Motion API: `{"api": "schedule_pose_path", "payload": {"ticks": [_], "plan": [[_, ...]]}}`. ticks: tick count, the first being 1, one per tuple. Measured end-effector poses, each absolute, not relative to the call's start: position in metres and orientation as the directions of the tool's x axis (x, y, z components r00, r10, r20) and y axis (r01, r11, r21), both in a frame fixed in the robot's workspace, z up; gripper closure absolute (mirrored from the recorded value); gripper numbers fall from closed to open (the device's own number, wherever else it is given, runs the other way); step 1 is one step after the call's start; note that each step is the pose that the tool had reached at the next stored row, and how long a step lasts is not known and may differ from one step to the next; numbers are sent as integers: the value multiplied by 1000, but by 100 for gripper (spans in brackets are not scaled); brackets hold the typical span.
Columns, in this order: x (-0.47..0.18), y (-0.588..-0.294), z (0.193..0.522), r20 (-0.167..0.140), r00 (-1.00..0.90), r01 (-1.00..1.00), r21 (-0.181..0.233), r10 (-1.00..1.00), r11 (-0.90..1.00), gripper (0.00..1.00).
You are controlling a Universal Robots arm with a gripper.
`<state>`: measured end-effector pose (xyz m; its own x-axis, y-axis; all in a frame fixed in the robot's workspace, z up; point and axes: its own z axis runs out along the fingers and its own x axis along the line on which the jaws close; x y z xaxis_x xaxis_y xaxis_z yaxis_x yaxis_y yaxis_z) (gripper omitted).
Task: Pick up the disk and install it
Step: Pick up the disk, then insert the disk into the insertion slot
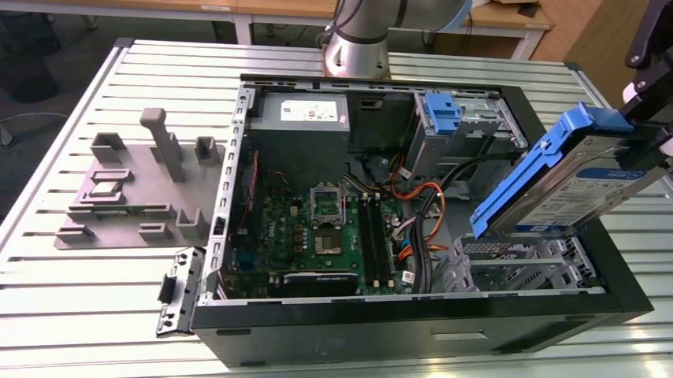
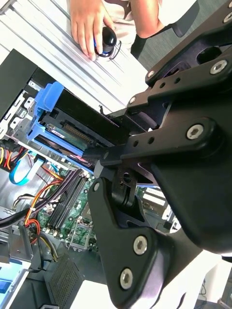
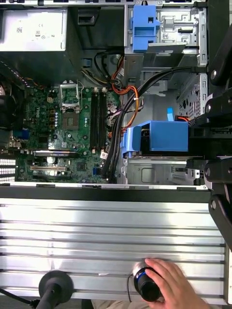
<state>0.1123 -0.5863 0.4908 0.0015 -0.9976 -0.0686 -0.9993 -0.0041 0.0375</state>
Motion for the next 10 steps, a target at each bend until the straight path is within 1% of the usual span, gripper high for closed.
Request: {"api": "schedule_pose_path", "payload": {"ticks": [10], "plan": [[112, -586, 491, -69, 2, -999, 36, -998, -4, 65]]}}
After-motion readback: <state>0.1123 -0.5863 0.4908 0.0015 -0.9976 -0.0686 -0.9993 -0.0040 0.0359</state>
